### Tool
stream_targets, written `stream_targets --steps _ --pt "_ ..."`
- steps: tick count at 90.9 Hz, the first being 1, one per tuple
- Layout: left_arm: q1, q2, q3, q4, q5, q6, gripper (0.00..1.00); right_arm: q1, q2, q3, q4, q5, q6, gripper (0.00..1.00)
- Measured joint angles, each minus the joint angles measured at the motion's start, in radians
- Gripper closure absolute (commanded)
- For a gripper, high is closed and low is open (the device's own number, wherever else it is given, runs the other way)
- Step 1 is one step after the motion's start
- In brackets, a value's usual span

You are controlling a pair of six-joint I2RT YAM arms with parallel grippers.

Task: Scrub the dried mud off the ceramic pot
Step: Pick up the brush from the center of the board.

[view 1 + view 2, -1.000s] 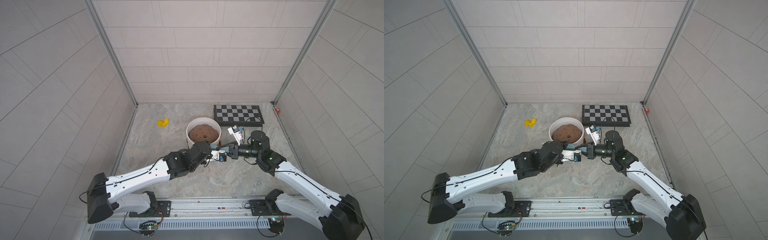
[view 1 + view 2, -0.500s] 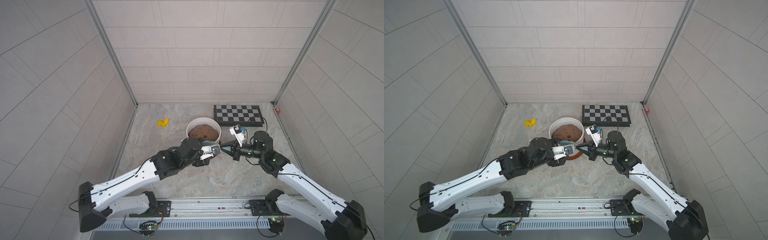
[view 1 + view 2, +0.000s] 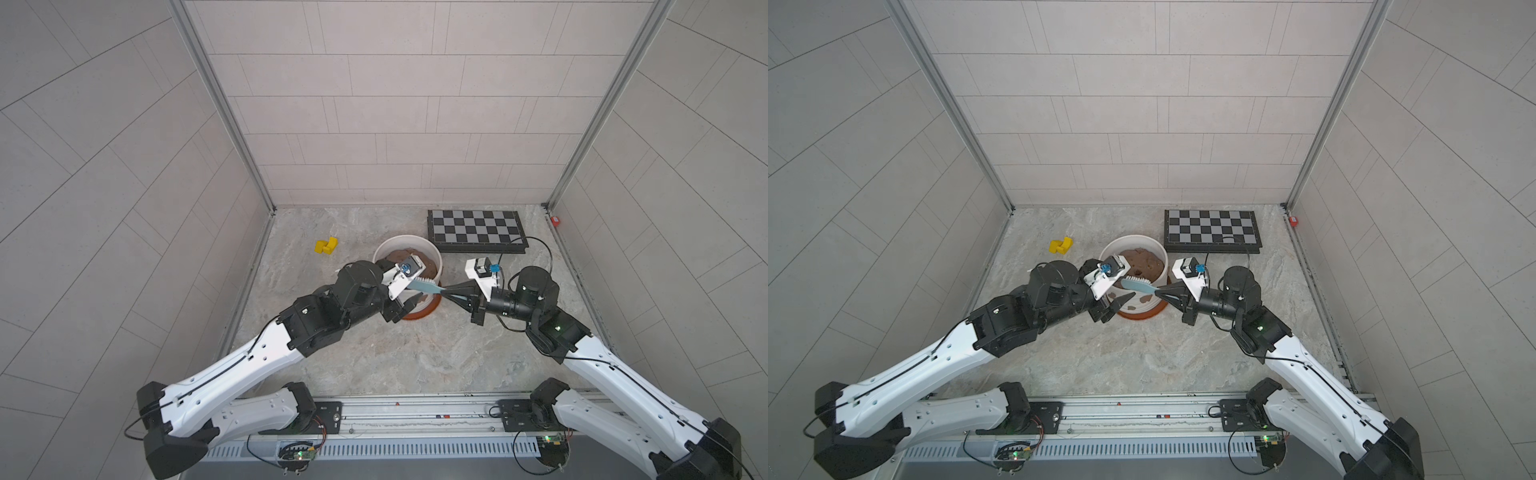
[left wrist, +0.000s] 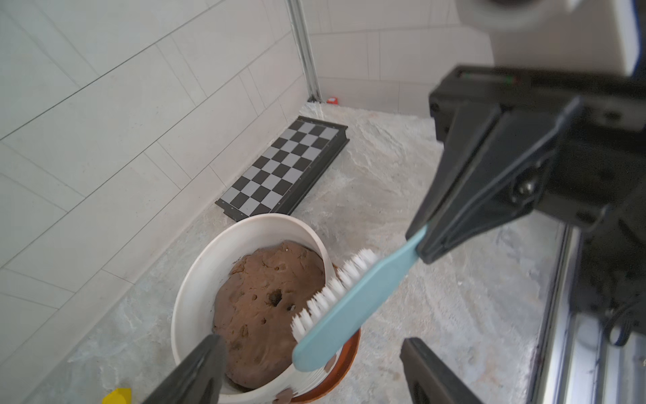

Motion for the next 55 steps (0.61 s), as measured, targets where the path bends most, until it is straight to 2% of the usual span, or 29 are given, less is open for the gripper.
stream_targets --steps 18,30,55 --pt "0.006 -0.060 -0.011 0.063 -0.005 -0.318 0.22 0.009 0.024 -0.014 0.047 0.011 -0.039 1.00" --pt "0.022 -0.072 -0.016 0.058 -0.030 -0.468 0.24 0.010 0.029 -0.024 0.064 0.011 -0.053 1.00" --pt "0.250 -0.039 -0.038 -0.027 -0.010 -0.734 0.26 0.012 0.010 -0.045 0.060 0.010 -0.050 1.00"
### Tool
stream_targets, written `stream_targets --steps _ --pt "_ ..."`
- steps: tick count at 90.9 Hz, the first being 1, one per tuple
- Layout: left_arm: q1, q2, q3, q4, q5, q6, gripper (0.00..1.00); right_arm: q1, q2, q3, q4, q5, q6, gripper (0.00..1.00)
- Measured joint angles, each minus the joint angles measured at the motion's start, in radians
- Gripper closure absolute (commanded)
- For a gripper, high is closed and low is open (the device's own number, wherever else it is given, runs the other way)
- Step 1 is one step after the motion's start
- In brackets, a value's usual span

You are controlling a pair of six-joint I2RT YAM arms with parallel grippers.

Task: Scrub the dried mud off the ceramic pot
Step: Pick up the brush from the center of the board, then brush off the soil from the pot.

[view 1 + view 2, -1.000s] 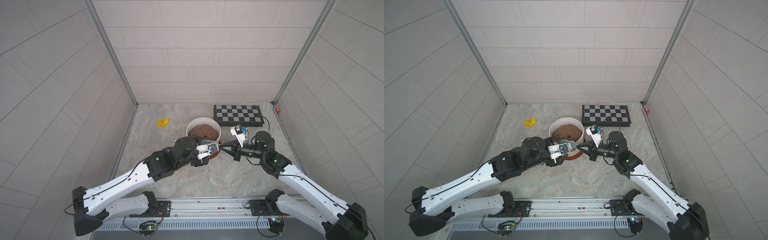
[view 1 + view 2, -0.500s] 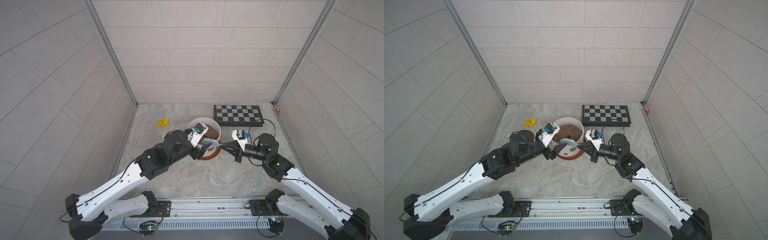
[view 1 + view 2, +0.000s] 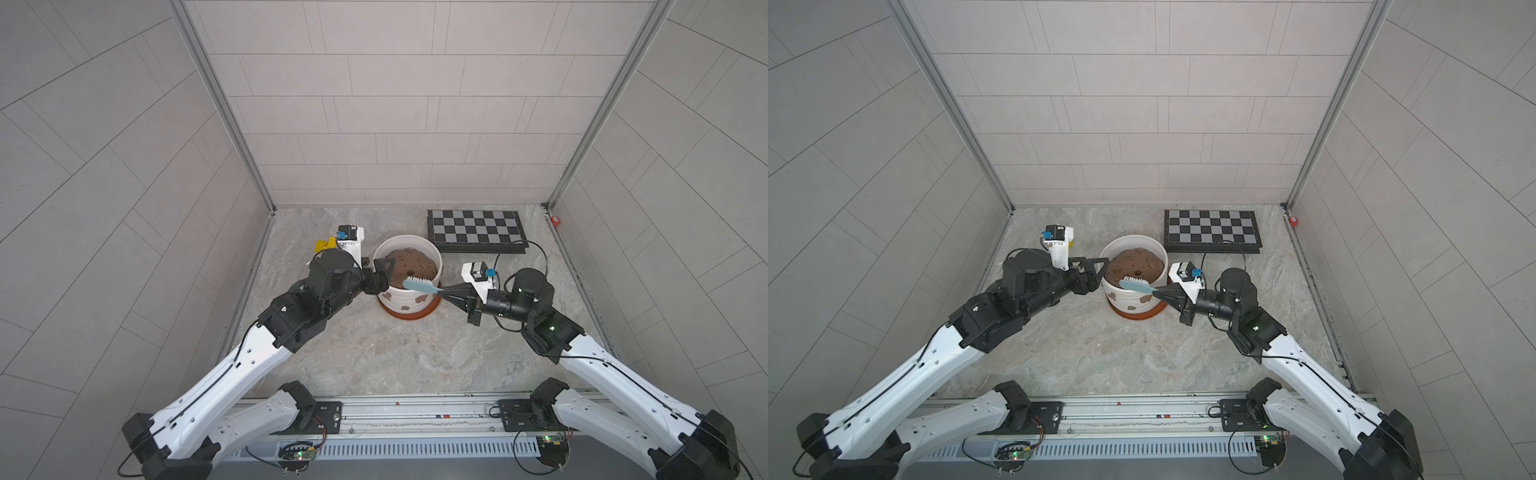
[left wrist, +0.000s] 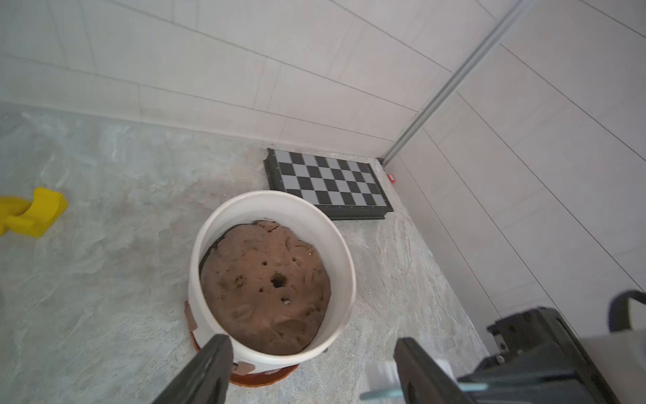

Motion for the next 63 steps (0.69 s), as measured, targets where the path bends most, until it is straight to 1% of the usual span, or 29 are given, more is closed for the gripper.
stream_targets --steps 18,27,44,63 --pt "0.100 0.135 0.000 -0.056 0.014 -0.124 0.34 0.010 -0.043 -0.070 -0.017 0.001 0.031 1.00" --pt "0.132 0.212 0.010 -0.085 0.010 -0.172 0.37 0.019 -0.045 -0.084 -0.022 0.004 0.047 1.00" --pt "0.133 0.314 0.064 -0.130 -0.002 -0.227 0.42 0.032 -0.045 -0.090 -0.026 0.012 0.067 1.00" --pt "0.134 0.443 0.165 -0.178 -0.010 -0.235 0.49 0.045 -0.014 -0.119 -0.005 0.012 0.086 1.00"
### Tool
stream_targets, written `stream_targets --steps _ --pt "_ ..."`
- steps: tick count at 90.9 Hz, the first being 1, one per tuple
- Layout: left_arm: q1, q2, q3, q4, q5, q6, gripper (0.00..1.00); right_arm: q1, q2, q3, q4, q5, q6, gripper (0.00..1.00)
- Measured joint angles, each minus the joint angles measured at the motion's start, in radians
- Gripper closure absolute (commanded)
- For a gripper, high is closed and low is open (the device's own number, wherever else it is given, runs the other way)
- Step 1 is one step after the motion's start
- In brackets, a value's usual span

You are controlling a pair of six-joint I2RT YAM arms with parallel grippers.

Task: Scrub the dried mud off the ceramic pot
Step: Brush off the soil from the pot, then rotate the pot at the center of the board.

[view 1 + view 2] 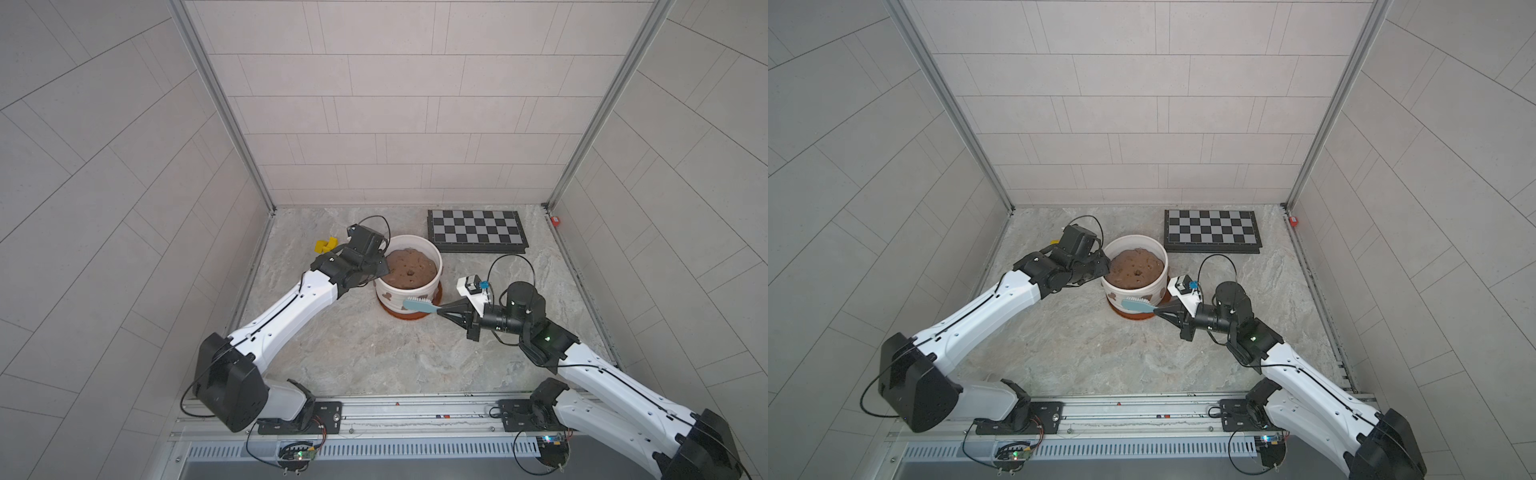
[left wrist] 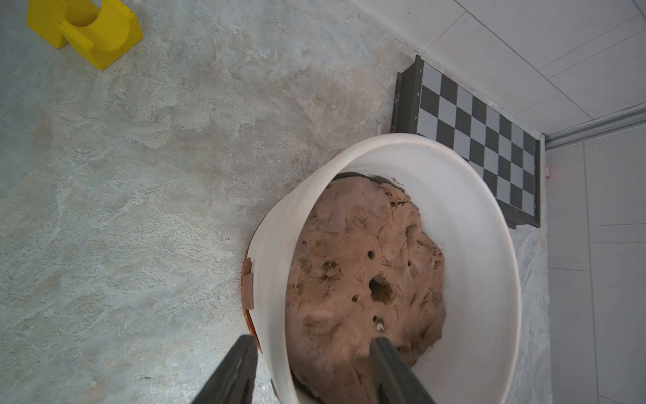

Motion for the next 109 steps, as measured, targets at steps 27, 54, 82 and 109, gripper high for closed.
stream_targets --steps 27,54,82,109 --pt "0.003 0.108 0.059 -0.061 -0.062 0.045 0.62 0.019 0.033 -0.025 0.078 0.008 0.018 1.00" --pt "0.004 0.162 0.103 -0.114 -0.075 0.085 0.76 0.055 0.092 -0.047 0.156 0.037 0.030 1.00" --pt "0.004 0.179 0.114 -0.129 -0.097 0.088 0.89 0.133 0.152 -0.067 0.232 0.169 0.026 1.00" --pt "0.003 0.200 0.143 -0.158 -0.108 0.119 1.00 0.137 0.214 -0.067 0.258 0.202 0.009 1.00"
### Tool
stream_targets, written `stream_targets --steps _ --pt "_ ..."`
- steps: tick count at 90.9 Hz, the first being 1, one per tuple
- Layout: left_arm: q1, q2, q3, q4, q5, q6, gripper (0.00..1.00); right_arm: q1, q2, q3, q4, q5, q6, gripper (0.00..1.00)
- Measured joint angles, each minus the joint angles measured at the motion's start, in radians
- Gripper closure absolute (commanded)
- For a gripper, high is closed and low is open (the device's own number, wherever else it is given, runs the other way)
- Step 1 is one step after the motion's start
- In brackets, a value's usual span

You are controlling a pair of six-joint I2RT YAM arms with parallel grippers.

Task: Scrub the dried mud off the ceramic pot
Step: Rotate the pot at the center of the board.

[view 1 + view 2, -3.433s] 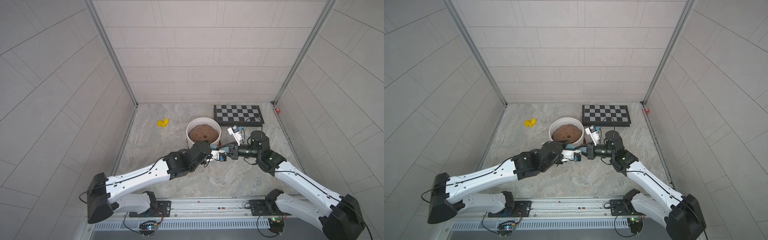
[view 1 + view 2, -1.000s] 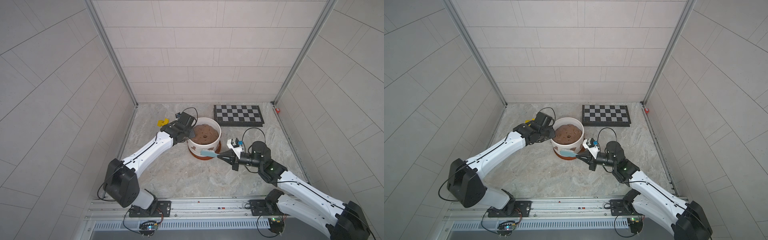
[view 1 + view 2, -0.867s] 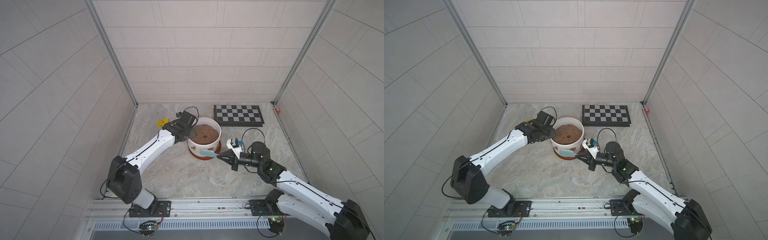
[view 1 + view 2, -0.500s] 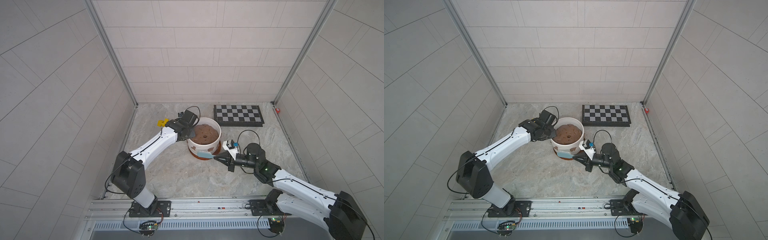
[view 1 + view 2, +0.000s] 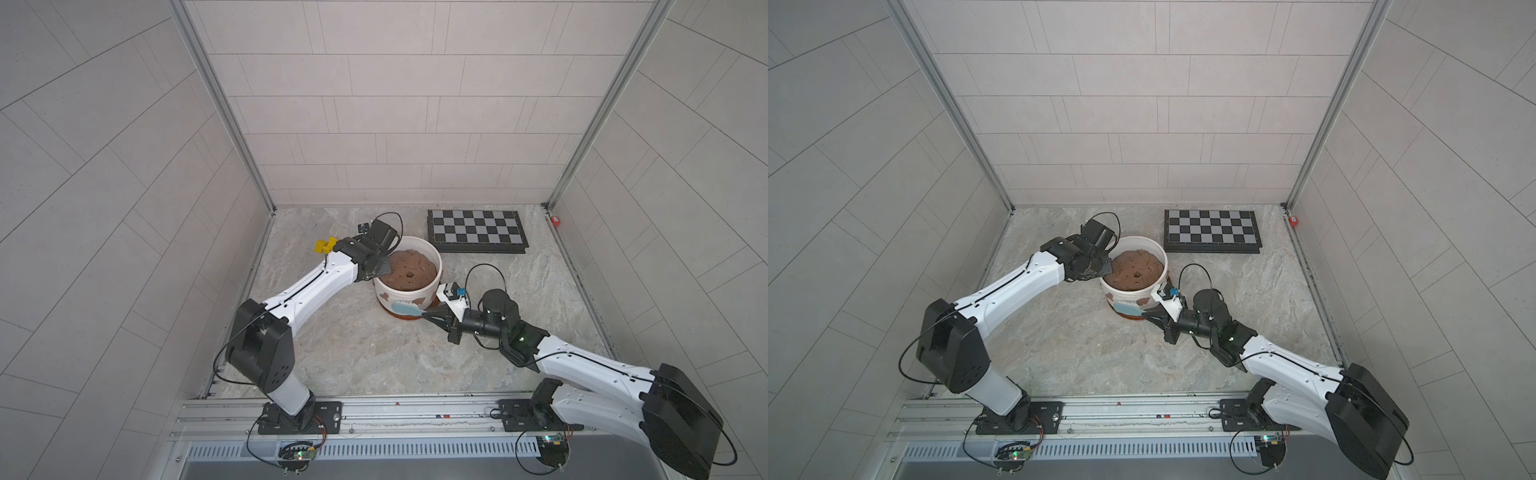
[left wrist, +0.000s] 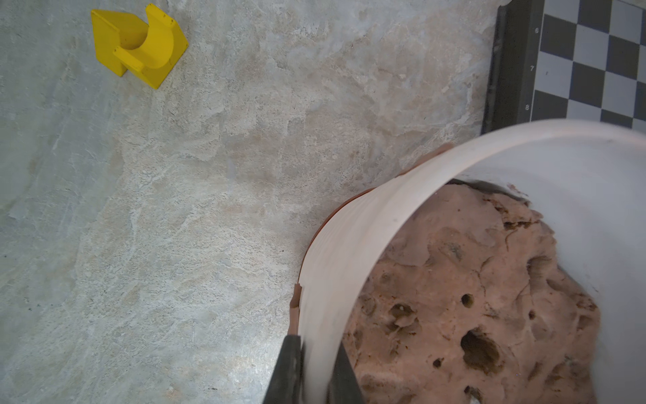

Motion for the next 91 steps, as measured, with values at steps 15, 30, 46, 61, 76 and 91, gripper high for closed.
stream_targets --steps 15,30,46,61,76,91 --pt "0.000 0.015 0.022 -0.024 -0.004 0.019 1.00 0.001 0.026 0.000 0.021 0.006 -0.003 1.00" --pt "0.000 0.027 0.037 -0.039 -0.010 0.044 1.00 0.034 0.051 0.000 0.022 0.059 -0.043 1.00" --pt "0.000 0.031 0.042 -0.043 -0.011 0.058 1.00 0.078 0.116 0.000 0.064 0.137 -0.074 1.00" --pt "0.000 0.032 0.043 -0.042 -0.011 0.066 1.00 0.091 0.185 -0.001 0.135 0.208 -0.093 1.00" --pt "0.000 0.032 0.043 -0.040 -0.011 0.076 1.00 0.101 0.241 -0.001 0.164 0.243 -0.098 1.00" --pt "0.000 0.033 0.043 -0.036 -0.010 0.091 1.00 0.110 0.242 -0.018 0.175 0.270 -0.097 1.00"
